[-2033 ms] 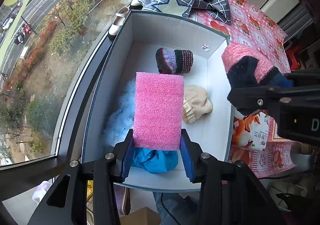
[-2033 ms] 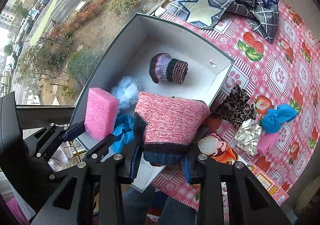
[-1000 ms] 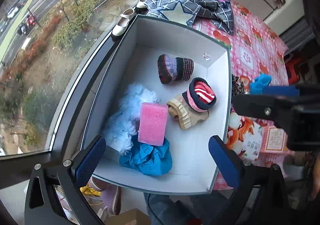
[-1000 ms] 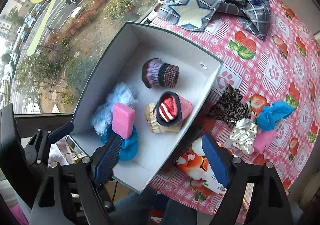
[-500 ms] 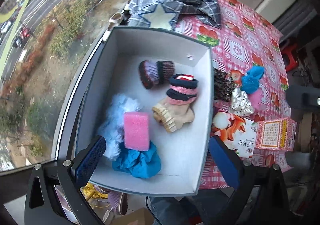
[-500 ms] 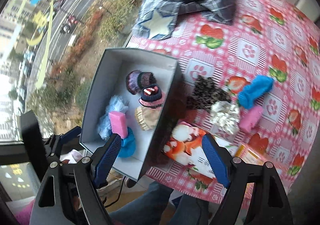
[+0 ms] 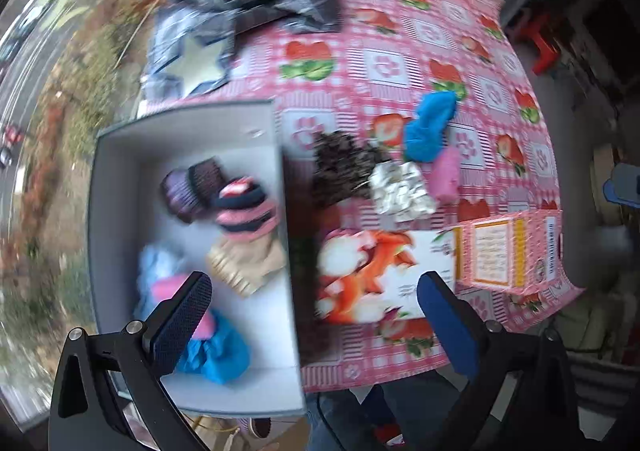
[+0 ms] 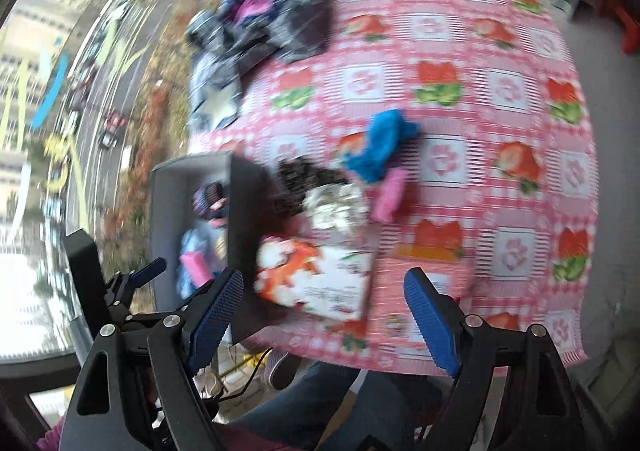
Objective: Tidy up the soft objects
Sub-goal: 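Move both tools back toward the remaining soft items on the table, then grasp the leopard-print scrunchie with the left tool while the right tool grasps the blue glove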
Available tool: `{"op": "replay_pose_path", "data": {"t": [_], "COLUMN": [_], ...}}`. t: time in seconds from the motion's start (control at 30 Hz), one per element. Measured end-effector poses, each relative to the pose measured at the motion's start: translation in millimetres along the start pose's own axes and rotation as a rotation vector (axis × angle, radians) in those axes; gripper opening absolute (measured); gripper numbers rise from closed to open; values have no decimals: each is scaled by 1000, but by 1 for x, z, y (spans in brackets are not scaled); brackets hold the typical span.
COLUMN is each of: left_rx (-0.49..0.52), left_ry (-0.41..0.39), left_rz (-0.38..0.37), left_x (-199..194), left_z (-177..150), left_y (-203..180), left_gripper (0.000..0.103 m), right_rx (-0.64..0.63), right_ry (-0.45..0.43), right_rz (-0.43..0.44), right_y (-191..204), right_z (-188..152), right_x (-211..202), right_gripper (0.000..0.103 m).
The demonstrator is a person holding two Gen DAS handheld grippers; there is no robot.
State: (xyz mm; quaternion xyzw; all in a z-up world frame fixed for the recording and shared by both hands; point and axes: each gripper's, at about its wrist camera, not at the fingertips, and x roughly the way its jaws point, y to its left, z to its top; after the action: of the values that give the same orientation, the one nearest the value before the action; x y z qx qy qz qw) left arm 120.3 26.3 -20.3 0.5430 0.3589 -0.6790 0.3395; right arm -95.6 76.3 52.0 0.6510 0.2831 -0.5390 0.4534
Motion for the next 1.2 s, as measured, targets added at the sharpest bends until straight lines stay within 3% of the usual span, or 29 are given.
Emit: {"op": "replay_pose_path", "data": {"t": [0.2, 0.47, 0.7, 0.97, 1.2], "left_rx": [84, 109, 75, -15, -77], "left_ry": [60, 204, 297, 327, 359], "left_rz": [5, 40, 54, 72, 82], "left_x": [26, 91, 126, 147, 167], "left_z": [38, 64, 79, 89, 95], "left_y": [-45, -76, -82, -72, -57], "left_gripper": [103, 103, 103, 103, 103], "right_rx": [121, 128, 34, -91, -193], "right_ry": [-8, 77, 170, 195, 289], "right_rz": [-28, -41, -19, -29, -54], "right_y": [-71, -114, -105, -67, -49], "right_z": [6, 25, 69, 129, 146], "right_x": [-6, 33, 85, 159, 224], "right_gripper": [84, 84, 84, 84, 84]}}
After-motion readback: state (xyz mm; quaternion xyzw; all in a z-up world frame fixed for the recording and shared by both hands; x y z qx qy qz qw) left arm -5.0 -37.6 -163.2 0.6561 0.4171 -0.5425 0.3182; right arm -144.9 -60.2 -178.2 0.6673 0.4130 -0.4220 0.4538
